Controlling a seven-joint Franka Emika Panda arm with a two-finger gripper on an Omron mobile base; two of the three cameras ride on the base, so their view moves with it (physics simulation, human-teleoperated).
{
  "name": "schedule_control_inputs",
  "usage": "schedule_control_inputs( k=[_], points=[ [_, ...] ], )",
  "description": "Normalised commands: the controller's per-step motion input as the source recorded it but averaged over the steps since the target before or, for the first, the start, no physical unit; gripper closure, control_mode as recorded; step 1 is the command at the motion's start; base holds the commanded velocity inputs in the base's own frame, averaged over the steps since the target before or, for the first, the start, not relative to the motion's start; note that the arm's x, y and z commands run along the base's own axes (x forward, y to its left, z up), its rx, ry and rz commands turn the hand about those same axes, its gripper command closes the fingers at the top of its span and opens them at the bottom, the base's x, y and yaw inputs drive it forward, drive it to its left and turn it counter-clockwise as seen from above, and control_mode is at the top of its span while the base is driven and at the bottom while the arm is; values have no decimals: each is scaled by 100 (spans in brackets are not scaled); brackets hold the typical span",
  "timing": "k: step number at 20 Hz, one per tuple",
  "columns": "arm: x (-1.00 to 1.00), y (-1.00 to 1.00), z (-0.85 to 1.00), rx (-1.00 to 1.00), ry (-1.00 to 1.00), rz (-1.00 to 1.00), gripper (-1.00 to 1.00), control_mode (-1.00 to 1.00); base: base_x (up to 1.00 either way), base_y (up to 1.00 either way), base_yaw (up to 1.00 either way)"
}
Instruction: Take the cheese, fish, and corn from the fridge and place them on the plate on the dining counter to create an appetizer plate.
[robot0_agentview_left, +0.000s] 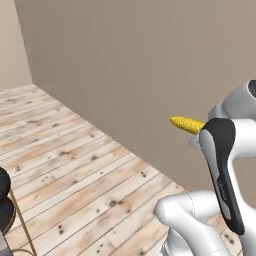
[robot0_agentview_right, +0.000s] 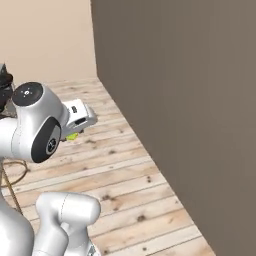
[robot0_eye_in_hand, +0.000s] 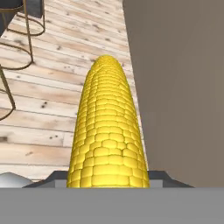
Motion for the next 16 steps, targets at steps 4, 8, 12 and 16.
schedule_control_inputs(
  k=[4, 8, 12, 16],
  points=[
    [0, 0, 0, 0, 0, 0, 100, 100, 100, 2, 74],
    [0, 0, 0, 0, 0, 0, 100, 100, 100, 0, 70],
    [0, 0, 0, 0, 0, 0, 100, 100, 100, -3, 66],
    [0, 0, 0, 0, 0, 0, 100, 100, 100, -29, 63]
  ],
)
